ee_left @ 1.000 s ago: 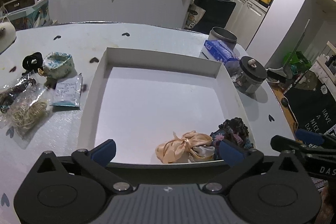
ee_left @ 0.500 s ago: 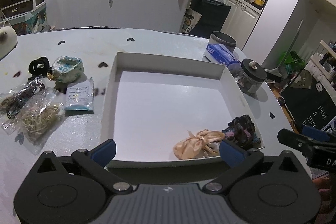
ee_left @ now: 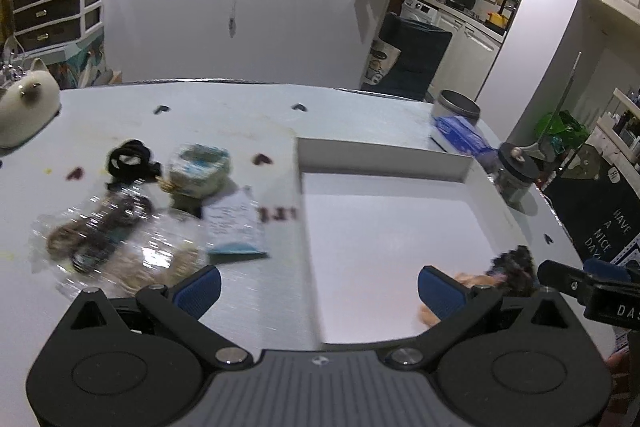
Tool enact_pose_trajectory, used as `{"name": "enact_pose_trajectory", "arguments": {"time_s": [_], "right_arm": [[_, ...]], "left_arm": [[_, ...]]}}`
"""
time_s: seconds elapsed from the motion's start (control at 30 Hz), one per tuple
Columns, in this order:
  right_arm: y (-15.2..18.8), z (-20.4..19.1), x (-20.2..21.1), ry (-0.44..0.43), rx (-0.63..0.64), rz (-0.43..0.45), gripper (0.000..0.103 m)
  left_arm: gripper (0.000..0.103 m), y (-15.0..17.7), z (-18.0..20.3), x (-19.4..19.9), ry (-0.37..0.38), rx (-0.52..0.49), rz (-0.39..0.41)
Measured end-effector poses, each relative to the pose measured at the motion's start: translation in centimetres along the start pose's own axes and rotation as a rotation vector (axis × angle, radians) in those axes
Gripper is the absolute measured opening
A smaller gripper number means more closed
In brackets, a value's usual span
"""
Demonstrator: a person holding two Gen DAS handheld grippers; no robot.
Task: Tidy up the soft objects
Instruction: 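Withdraw both tools from the box back toward the bagged items, then grasp the brown cord bag with the left tool while the right grasps the string bag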
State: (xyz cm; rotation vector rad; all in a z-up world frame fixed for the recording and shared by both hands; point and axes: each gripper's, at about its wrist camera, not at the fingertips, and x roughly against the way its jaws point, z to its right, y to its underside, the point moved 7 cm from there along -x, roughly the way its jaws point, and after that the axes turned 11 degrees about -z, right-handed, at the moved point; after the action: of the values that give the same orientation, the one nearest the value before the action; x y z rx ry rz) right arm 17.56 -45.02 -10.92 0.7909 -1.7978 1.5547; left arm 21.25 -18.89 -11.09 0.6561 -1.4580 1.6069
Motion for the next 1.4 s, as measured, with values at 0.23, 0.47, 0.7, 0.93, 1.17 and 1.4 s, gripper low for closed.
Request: {"name": "enact_pose_trajectory", "arguments": {"time_s": [0.23, 0.47, 0.7, 0.93, 1.17, 1.4], "right_arm": [[-0.5, -6.3, -1.3, -0.012, 0.014, 0.003, 0.103], [-0.8, -12.2, -2.4, -0.028, 0.025, 0.008, 0.103], [-1.4, -17.3, -3.7, -0.050, 0.030, 0.026, 0.103], [-3.8, -22.2, -5.8, -0.092, 0.040, 0.026, 0.103], [-4.9, -26.3, -9.4, -0.142, 0.063, -0.065, 0.098], [-2.7, -29.5, -13.6, -0.250, 0.055, -0.268, 0.079]], "left_arm": [[0.103, -0.7, -6.3, 0.8, -0.021, 0.009, 0.003], [0.103, -1.2, -12.4, 1.5, -0.038, 0.020, 0.016], [0.103, -2.3, -17.4, 1.1, -0.065, -0.040, 0.028], [0.103, -3.9, -20.4, -0.3, 0.002, -0.162, 0.016], [0.095, -4.3, -21.6, -1.6, 0.046, -0.216, 0.003], [0.073, -3.9, -22.1, -3.0, 0.048, -0.228, -0.041]]}}
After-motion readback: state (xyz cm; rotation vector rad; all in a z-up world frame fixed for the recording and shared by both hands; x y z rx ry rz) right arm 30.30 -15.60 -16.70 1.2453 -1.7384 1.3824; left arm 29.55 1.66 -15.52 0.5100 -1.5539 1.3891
